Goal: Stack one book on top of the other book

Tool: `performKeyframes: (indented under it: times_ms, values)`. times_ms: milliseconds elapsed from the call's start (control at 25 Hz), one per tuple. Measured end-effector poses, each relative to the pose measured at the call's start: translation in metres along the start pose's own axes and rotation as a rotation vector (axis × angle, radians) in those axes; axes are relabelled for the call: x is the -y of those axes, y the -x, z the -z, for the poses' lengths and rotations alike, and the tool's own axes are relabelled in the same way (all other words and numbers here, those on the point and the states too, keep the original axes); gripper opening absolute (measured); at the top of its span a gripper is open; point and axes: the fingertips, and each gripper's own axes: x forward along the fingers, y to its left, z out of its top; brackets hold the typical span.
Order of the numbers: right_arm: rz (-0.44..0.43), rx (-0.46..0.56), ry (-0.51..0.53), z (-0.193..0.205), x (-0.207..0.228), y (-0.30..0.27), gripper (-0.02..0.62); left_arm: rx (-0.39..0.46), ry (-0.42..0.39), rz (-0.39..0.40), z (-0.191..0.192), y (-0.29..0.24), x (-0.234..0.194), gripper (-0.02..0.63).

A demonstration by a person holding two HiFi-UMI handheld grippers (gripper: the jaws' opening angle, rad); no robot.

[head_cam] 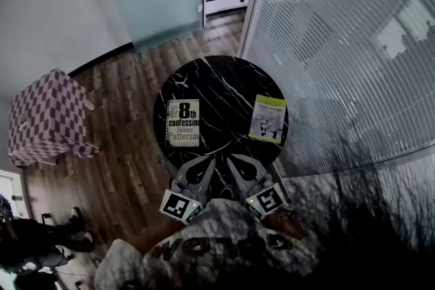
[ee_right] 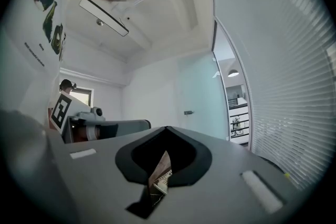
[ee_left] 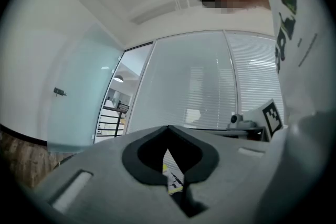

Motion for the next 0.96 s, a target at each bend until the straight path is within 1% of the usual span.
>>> performKeyframes:
  times_ms: [80, 160, 200, 240, 320, 360, 400, 480, 520, 560, 680, 760, 840, 960]
  values:
    - [0.016, 0.001, -0.010, -0.001, -0.003, 0.006, 0.002, 0.007, 0.000, 0.001, 0.004, -0.001, 0.004, 0.003]
    - [0.040, -0.061, -0.037, 0.007, -0.005, 0.013, 0.002, 0.011, 0.009, -0.002, 0.008, -0.002, 0.008, 0.003]
    - [0.043, -0.091, -0.012, 0.008, -0.007, 0.016, 0.002, 0.013, 0.016, -0.005, 0.009, -0.002, 0.010, 0.003]
    - [0.024, -0.102, 0.095, 0.004, -0.008, 0.016, 0.002, 0.017, 0.024, -0.009, 0.008, -0.002, 0.011, 0.003]
    - [-0.067, -0.080, 0.482, -0.015, -0.013, 0.014, 0.002, 0.022, 0.026, -0.011, 0.006, -0.002, 0.013, 0.003]
    - [-0.088, -0.061, 0.577, -0.019, -0.013, 0.014, 0.002, 0.020, 0.019, -0.008, 0.005, -0.001, 0.014, 0.003]
    - [-0.065, -0.049, 0.512, -0.015, -0.010, 0.016, 0.002, 0.016, 0.013, -0.006, 0.004, -0.001, 0.014, 0.003]
    - [0.037, -0.032, 0.163, 0.003, -0.001, 0.023, 0.002, 0.004, 0.009, -0.005, 0.005, 0.000, 0.012, 0.003]
    - [0.067, -0.026, 0.055, 0.009, 0.002, 0.025, 0.002, -0.002, 0.010, -0.007, 0.006, 0.000, 0.011, 0.003]
    - [0.078, -0.023, 0.018, 0.011, 0.003, 0.025, 0.002, -0.005, 0.012, -0.010, 0.007, 0.000, 0.010, 0.003]
    - [0.099, -0.005, 0.006, 0.009, 0.009, 0.025, 0.002, -0.012, 0.038, -0.019, 0.015, -0.003, 0.009, 0.003]
    - [0.119, 0.010, -0.016, 0.008, 0.015, 0.027, 0.002, -0.015, 0.040, -0.017, 0.019, -0.005, 0.010, 0.003]
    - [0.120, 0.011, -0.008, 0.009, 0.017, 0.028, 0.002, -0.016, 0.025, -0.005, 0.022, -0.006, 0.012, 0.003]
    - [0.116, 0.005, 0.012, 0.010, 0.016, 0.030, 0.002, -0.018, 0.027, 0.003, 0.027, -0.006, 0.014, 0.003]
